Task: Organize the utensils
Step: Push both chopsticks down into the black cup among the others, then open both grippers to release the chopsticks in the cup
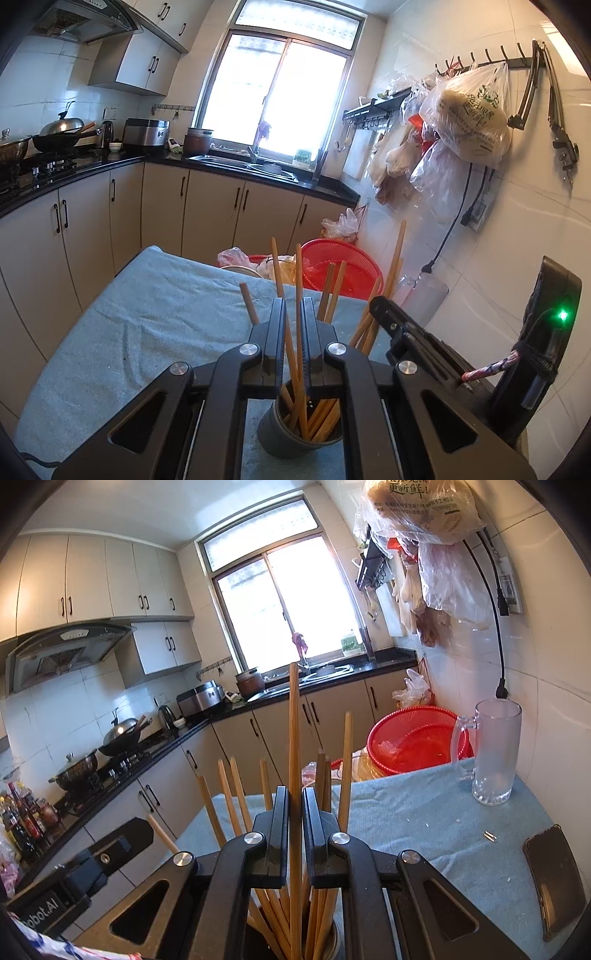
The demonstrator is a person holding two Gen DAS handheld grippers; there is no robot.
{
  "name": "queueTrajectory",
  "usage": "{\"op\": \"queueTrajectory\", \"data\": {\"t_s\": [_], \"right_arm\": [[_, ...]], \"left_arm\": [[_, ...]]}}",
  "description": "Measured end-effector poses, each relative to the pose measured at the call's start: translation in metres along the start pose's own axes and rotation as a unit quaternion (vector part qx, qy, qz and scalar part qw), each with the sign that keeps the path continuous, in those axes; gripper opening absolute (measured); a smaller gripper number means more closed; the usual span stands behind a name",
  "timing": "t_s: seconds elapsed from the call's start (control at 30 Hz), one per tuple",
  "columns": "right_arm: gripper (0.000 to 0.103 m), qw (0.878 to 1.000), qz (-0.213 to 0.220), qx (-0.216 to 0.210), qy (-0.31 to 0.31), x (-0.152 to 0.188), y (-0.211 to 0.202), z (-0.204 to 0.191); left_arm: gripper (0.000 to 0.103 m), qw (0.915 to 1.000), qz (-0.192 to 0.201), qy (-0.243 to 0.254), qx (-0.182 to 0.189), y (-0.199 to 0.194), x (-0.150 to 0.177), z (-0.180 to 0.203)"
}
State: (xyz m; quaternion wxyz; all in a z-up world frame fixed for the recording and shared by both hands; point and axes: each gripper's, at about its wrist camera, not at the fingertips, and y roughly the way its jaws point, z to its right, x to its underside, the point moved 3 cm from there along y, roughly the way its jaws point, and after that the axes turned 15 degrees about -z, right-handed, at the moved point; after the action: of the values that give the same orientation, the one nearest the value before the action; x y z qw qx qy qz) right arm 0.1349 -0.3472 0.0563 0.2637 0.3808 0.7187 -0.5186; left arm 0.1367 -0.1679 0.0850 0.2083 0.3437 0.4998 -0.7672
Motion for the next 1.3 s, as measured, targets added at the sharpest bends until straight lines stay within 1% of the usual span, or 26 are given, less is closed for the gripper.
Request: {"op": "queueTrajectory", "data": {"t_s": [0.2,0.4,0.47,0.7,0.8,0.93,0.97,1.0,1.03,1.07,1.13,1.17,1.2,1.23,1.27,1.3], "right_arm": [[0.008,1.000,-0.014,0.006,0.000,0.012,0.002,0.003],[0.008,1.000,-0.024,0.013,-0.008,0.020,0.001,0.002],[0.008,0.999,-0.032,0.015,-0.011,0.024,0.003,0.001],[0.008,0.998,-0.049,0.023,-0.016,0.034,0.009,0.001],[0.008,0.998,-0.055,0.029,-0.021,0.034,0.009,0.000],[0.010,0.997,-0.058,0.035,-0.028,0.035,0.009,-0.003],[0.011,0.997,-0.059,0.036,-0.029,0.035,0.008,-0.003],[0.016,0.997,-0.059,0.037,-0.028,0.035,0.008,-0.004],[0.020,0.997,-0.058,0.038,-0.027,0.035,0.007,-0.004],[0.022,0.997,-0.057,0.037,-0.027,0.034,0.006,-0.005],[0.033,0.997,-0.056,0.037,-0.028,0.034,0.004,-0.006],[0.036,0.997,-0.056,0.038,-0.029,0.034,0.003,-0.007],[0.042,0.997,-0.054,0.040,-0.031,0.035,0.002,-0.009],[0.047,0.997,-0.052,0.041,-0.035,0.035,0.000,-0.011],[0.049,0.997,-0.051,0.043,-0.037,0.035,-0.001,-0.013],[0.052,0.997,-0.050,0.045,-0.040,0.035,-0.003,-0.014]], "left_arm": [[0.007,0.9997,-0.006,0.005,-0.024,-0.006,0.010,-0.004],[0.007,0.9987,-0.013,-0.009,-0.049,-0.016,0.018,-0.017],[0.007,0.9976,-0.020,-0.010,-0.066,-0.018,0.023,-0.021],[0.007,0.9932,-0.052,-0.014,-0.103,-0.015,0.039,-0.037],[0.007,0.9916,-0.059,-0.017,-0.114,-0.014,0.043,-0.042],[0.008,0.9907,-0.066,-0.017,-0.118,-0.014,0.048,-0.046],[0.010,0.9904,-0.068,-0.017,-0.120,-0.015,0.049,-0.047],[0.011,0.9902,-0.069,-0.017,-0.121,-0.015,0.051,-0.048],[0.017,0.9901,-0.069,-0.018,-0.121,-0.016,0.051,-0.048],[0.021,0.9900,-0.068,-0.019,-0.123,-0.017,0.052,-0.049],[0.023,0.9896,-0.064,-0.020,-0.127,-0.020,0.053,-0.051],[0.023,0.9895,-0.063,-0.020,-0.129,-0.021,0.054,-0.051],[0.024,0.9894,-0.062,-0.020,-0.130,-0.023,0.055,-0.052],[0.028,0.9892,-0.063,-0.021,-0.130,-0.023,0.055,-0.052],[0.032,0.9890,-0.064,-0.022,-0.132,-0.025,0.056,-0.054],[0.034,0.9887,-0.064,-0.022,-0.133,-0.026,0.057,-0.054]]}}
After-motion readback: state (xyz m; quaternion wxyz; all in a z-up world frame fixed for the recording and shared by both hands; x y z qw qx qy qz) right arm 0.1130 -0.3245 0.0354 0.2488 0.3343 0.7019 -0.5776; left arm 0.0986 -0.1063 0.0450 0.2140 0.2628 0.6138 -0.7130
